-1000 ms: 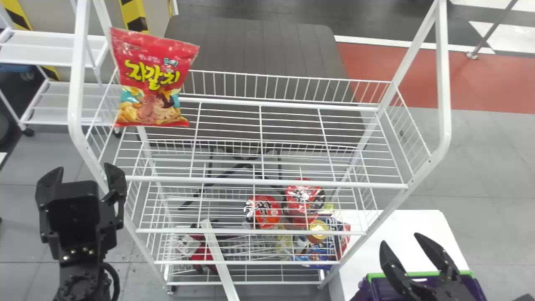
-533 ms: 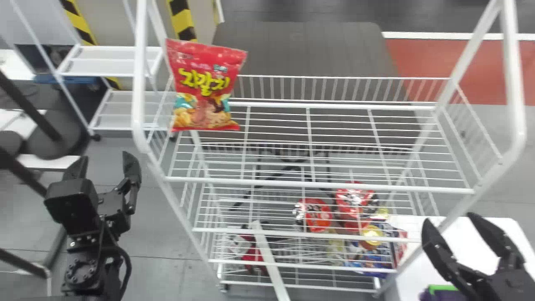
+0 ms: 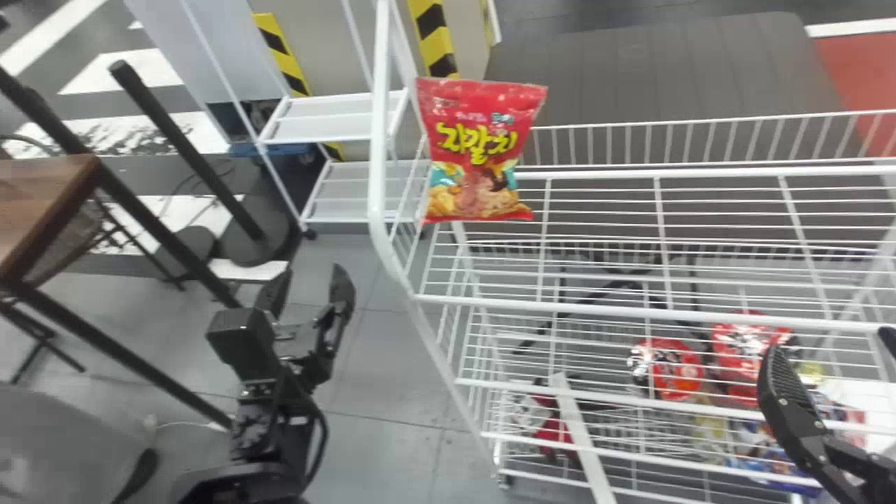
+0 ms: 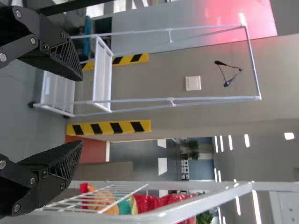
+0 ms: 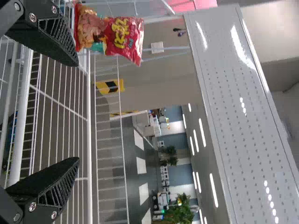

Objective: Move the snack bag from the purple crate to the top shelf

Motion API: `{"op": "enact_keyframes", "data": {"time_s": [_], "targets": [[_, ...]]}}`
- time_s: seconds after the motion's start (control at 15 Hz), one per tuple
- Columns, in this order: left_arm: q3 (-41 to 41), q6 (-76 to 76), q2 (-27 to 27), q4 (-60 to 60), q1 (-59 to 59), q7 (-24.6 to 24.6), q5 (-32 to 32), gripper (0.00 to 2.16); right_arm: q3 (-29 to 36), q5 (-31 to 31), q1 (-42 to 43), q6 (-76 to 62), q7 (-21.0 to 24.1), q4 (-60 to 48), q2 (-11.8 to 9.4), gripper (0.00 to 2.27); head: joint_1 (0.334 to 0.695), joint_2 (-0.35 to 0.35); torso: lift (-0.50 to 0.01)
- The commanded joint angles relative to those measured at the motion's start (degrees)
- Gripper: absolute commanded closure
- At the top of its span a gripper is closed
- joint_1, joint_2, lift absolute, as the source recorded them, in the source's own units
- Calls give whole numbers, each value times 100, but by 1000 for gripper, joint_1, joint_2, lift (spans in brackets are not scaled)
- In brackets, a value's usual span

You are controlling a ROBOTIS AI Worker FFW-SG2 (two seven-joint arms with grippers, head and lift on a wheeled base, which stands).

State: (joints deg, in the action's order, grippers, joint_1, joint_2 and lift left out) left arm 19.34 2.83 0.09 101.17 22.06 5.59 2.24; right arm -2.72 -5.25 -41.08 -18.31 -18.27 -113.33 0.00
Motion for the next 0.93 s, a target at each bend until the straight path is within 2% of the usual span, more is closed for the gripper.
{"op": "enact_keyframes", "data": {"time_s": [0.0, 0.27, 0.87], "targets": [[52, 125, -23, -28, 62, 13, 216, 431, -97, 235, -40, 34, -10, -49, 6, 97, 695, 350, 0], [96, 441, -23, 122, 334, 13, 312, 431, -71, 437, -31, 157, -10, -40, 6, 97, 695, 350, 0], [35, 371, -23, 236, 501, -31, 251, 431, 228, 349, -93, 298, 34, -163, 6, 97, 695, 350, 0]]}}
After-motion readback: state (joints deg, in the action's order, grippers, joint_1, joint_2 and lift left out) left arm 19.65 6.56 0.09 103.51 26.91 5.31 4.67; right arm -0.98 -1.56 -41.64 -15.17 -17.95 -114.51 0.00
